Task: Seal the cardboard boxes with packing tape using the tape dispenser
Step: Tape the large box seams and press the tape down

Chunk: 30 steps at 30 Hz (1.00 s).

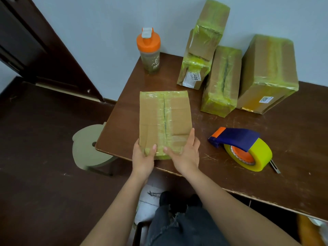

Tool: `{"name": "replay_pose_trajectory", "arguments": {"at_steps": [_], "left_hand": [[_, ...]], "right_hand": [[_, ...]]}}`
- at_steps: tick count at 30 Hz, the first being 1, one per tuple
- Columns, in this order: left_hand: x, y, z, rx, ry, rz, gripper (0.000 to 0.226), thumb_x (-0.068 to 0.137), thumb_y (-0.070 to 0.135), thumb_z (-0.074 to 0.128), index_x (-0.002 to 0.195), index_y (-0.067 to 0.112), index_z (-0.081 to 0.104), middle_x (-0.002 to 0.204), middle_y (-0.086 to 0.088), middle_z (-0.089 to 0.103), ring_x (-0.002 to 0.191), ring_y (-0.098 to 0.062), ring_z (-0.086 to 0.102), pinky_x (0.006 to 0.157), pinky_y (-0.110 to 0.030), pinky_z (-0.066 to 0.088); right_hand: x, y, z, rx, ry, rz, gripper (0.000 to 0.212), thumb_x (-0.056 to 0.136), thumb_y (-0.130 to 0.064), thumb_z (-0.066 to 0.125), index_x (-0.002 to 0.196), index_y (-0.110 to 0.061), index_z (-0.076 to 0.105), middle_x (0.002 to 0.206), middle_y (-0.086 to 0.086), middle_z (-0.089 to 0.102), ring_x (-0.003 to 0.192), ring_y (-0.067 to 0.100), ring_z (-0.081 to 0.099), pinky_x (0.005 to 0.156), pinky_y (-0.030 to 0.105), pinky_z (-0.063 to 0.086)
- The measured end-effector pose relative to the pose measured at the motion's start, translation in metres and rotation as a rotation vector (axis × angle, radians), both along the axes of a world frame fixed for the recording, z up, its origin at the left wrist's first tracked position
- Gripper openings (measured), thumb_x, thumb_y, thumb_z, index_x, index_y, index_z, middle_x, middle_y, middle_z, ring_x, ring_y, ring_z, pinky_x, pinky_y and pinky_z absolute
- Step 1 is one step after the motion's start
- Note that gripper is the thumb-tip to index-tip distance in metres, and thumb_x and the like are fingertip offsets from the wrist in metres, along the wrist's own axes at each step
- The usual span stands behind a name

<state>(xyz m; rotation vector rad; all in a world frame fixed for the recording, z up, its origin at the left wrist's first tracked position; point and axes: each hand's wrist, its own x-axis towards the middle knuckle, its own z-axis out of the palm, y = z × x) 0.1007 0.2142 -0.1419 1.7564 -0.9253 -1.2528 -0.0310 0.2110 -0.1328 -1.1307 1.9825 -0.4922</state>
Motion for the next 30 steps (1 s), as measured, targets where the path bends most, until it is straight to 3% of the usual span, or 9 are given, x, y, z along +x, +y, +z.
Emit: {"name": "replay_pose_trajectory", "arguments": {"at_steps": [5,10,13,18,20,23,26,28,30], "left_hand": [[0.008,0.002,0.004,0.033,0.04,-0.067,0.043,0.096,0.011,0.056,0.135,0.023,0.042,0.11,0.016,0.059,0.097,0.006,0.056,0.081,-0.008,0.044],[0.023,0.003,0.007,0.099,-0.01,-0.136,0.047,0.099,0.015,0.052,0.145,0.017,0.043,0.133,0.004,0.057,0.125,-0.014,0.051,0.11,-0.035,0.037],[0.025,0.005,0.005,0.095,-0.065,-0.2,0.046,0.1,0.016,0.049,0.145,0.016,0.042,0.138,0.005,0.054,0.129,-0.013,0.047,0.113,-0.035,0.034],[0.023,0.005,0.008,0.154,-0.047,-0.196,0.032,0.096,0.007,0.055,0.127,0.013,0.057,0.118,0.004,0.065,0.112,-0.013,0.059,0.097,-0.026,0.044],[0.021,0.005,0.008,0.202,-0.049,-0.155,0.024,0.091,0.004,0.063,0.112,0.013,0.056,0.109,-0.002,0.067,0.102,-0.017,0.064,0.09,-0.03,0.05],[0.017,0.006,0.01,0.291,0.078,-0.042,0.026,0.087,0.007,0.069,0.107,0.004,0.052,0.098,-0.007,0.065,0.092,-0.021,0.065,0.076,-0.031,0.056],[0.015,-0.003,0.009,0.331,0.126,0.008,0.027,0.087,0.02,0.071,0.096,-0.001,0.057,0.09,-0.013,0.068,0.086,-0.026,0.069,0.066,-0.03,0.059],[0.011,-0.007,0.008,0.329,0.084,-0.024,0.028,0.085,0.021,0.073,0.084,0.001,0.054,0.086,-0.016,0.066,0.08,-0.027,0.07,0.068,-0.031,0.06],[0.01,-0.011,0.007,0.358,0.069,-0.127,0.028,0.083,0.017,0.074,0.078,0.003,0.051,0.083,-0.02,0.064,0.078,-0.027,0.069,0.071,-0.033,0.06]], "right_hand": [[-0.012,0.004,0.009,-0.013,-0.057,0.037,0.1,0.088,-0.037,0.069,0.156,-0.029,-0.004,0.156,-0.002,0.017,0.133,0.023,0.043,0.097,0.038,0.042],[-0.021,0.0,0.016,-0.006,-0.104,0.026,0.094,0.09,-0.029,0.069,0.156,-0.031,0.002,0.157,-0.002,0.017,0.138,0.02,0.037,0.099,0.039,0.041],[-0.034,0.001,0.011,-0.028,-0.142,0.04,0.091,0.091,-0.024,0.068,0.155,-0.036,0.005,0.157,-0.004,0.021,0.141,0.019,0.032,0.103,0.039,0.039],[-0.05,-0.017,0.008,-0.044,-0.256,0.063,0.082,0.093,-0.012,0.064,0.153,-0.042,0.017,0.158,-0.008,0.028,0.144,0.016,0.029,0.117,0.037,0.028],[-0.059,-0.032,0.011,-0.059,-0.291,0.12,0.077,0.094,-0.003,0.06,0.152,-0.038,0.024,0.16,-0.007,0.025,0.146,0.015,0.025,0.12,0.036,0.024],[-0.067,-0.042,0.015,-0.102,-0.261,0.18,0.069,0.098,-0.003,0.054,0.154,-0.031,0.024,0.161,-0.007,0.018,0.149,0.013,0.015,0.121,0.031,0.015],[-0.059,-0.035,0.014,-0.122,-0.171,-0.103,0.07,0.099,-0.021,0.055,0.157,-0.018,0.016,0.161,0.002,0.022,0.148,0.02,0.02,0.119,0.034,0.02],[-0.046,-0.024,0.011,-0.032,-0.192,-0.272,0.078,0.099,-0.032,0.055,0.156,-0.01,0.009,0.16,0.01,0.025,0.146,0.027,0.026,0.115,0.038,0.026],[-0.036,-0.019,0.005,0.022,-0.271,-0.31,0.081,0.099,-0.033,0.056,0.157,-0.011,0.003,0.158,0.01,0.028,0.143,0.029,0.032,0.112,0.039,0.031]]}}
